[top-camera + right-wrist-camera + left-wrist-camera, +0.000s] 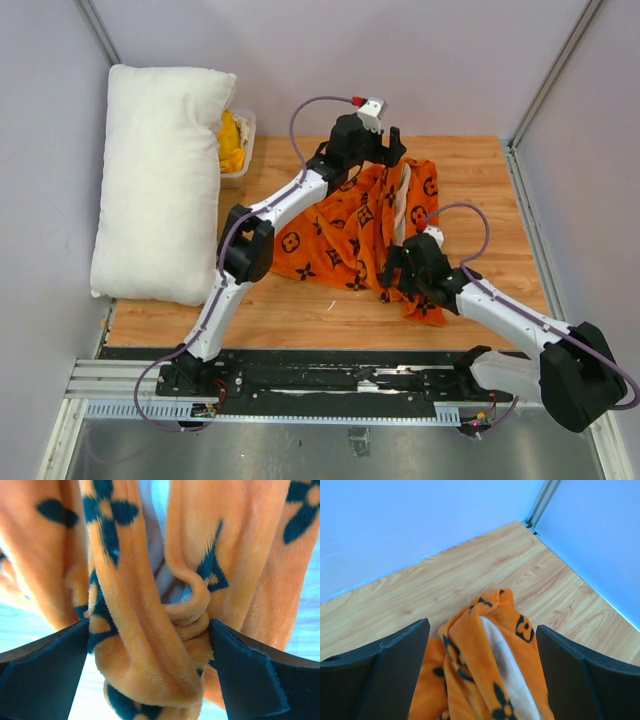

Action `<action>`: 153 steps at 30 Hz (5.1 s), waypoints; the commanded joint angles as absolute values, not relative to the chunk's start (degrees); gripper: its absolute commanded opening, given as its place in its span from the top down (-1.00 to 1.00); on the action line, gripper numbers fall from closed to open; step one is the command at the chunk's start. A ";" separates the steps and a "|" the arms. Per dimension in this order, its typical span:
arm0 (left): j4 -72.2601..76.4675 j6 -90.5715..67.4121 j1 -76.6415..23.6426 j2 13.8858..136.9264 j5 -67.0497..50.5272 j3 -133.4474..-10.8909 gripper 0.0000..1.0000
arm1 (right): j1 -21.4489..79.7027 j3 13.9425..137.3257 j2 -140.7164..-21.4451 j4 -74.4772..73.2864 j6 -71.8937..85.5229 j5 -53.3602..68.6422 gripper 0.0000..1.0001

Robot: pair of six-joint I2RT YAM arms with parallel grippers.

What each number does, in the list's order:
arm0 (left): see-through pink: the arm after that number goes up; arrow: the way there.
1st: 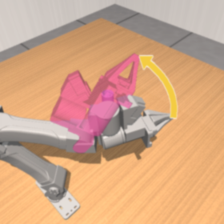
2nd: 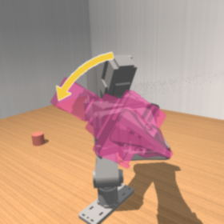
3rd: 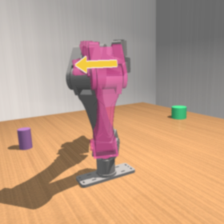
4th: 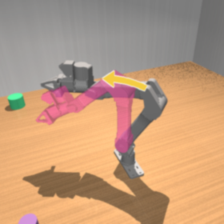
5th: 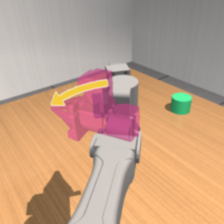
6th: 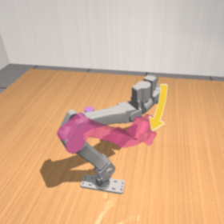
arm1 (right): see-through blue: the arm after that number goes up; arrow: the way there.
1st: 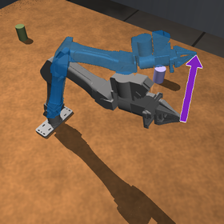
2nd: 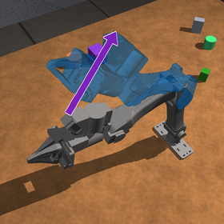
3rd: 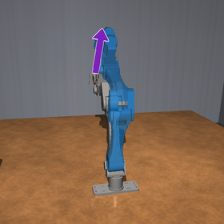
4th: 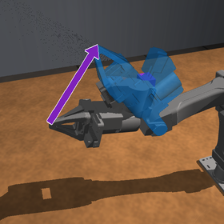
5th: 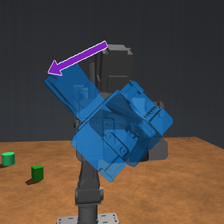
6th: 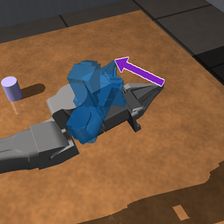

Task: Remove the pillowcase from the pillow
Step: Adjust the pillowcase at the center of the board.

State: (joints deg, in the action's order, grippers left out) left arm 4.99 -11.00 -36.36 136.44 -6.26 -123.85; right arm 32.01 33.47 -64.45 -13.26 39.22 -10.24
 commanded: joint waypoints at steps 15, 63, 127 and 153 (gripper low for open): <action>1.15 -8.56 -43.40 156.76 8.18 -140.47 -0.70 | 33.13 27.01 -58.89 -12.56 39.90 -8.40 -0.15; 25.36 -24.00 -33.28 60.43 42.58 -38.30 -0.99 | 8.18 40.68 -56.80 18.01 20.69 23.10 -0.97; 3.66 -44.06 -14.93 44.32 16.92 -20.73 -0.38 | 3.34 20.44 -43.48 9.72 31.39 12.65 -0.41; 3.52 -27.27 -18.61 67.65 20.03 -35.18 -0.88 | 2.37 35.85 -87.53 14.16 33.95 19.98 -0.22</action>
